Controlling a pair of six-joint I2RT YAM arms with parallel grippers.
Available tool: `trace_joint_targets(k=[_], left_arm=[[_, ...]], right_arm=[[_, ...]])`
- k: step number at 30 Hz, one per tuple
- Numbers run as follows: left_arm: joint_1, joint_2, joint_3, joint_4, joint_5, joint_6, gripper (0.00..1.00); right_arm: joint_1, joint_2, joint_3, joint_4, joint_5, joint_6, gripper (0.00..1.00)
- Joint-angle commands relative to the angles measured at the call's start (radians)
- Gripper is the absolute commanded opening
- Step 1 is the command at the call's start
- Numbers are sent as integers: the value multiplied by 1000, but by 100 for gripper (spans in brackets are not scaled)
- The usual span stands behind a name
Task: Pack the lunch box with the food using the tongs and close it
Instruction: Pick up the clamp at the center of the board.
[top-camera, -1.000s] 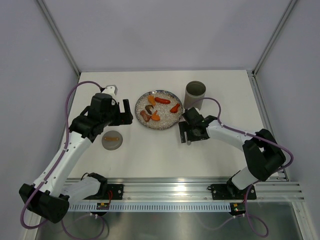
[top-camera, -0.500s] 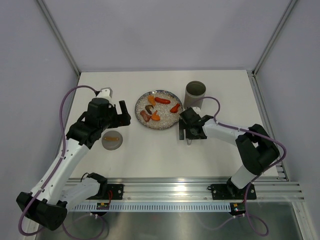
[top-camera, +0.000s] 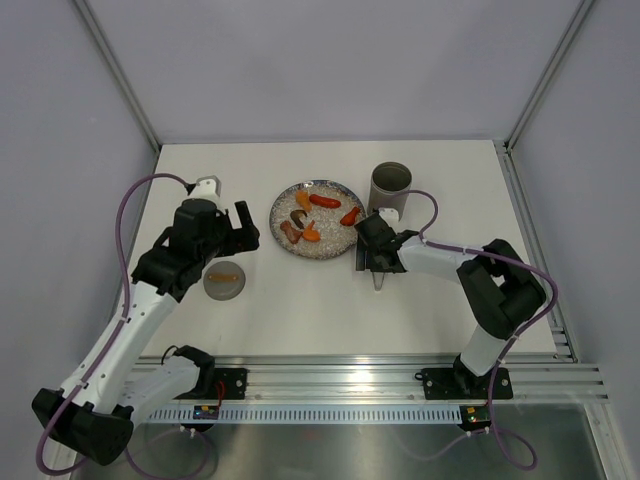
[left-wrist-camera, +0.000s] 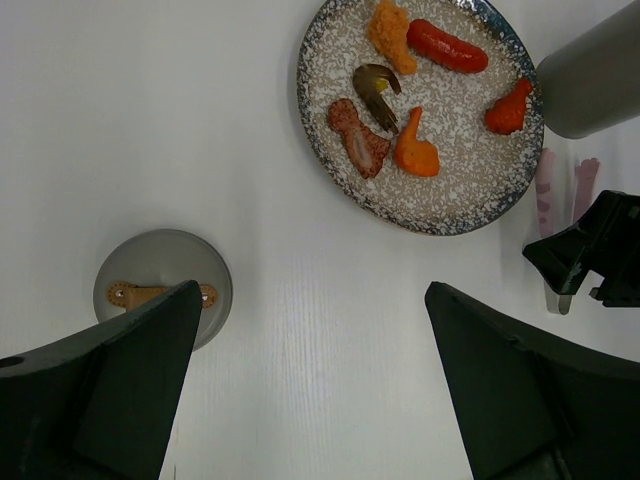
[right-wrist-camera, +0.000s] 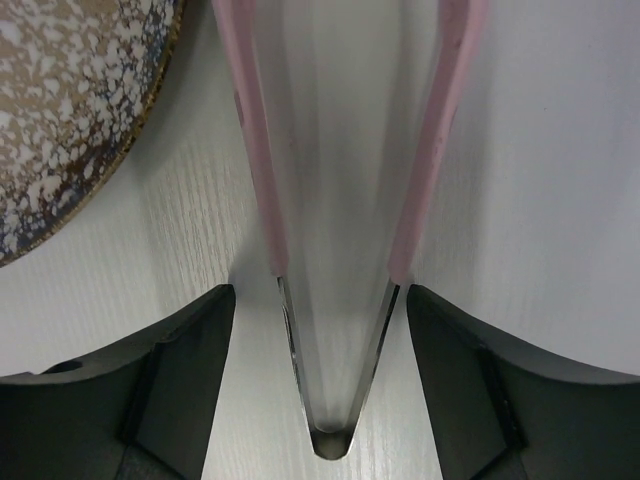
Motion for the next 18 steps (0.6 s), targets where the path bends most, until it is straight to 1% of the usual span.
trace_joint_targets(k=[1,3,4,11,12,14,15,18], left_arm=[[-4,-1,26,36,-15,-19,99],[-4,-9,20,42,-13,-21,99],[-4,-11,18,47,-12,-21,99],[-4,-1,23,33,-3,-17,99],[-4,0,23,34,0,-19,99],[-4,0,23,34,4,-21,99],[-4,2,25,34,4,-21,99],[-2,6,23,36,5,-16,99]], right_arm=[[3,33,-10,56,33,58,76],[4,36,-17,77,29,62,72],[3,38,-17,79,24,62,66],[4,7,-27,62,23,67,50],[3,-7,-30,53,21,62,41],[4,-28,-40,43,20,59,30],[4,-51,-43,24,18,52,21],[3,-105,-47,-28,-23,18,19]])
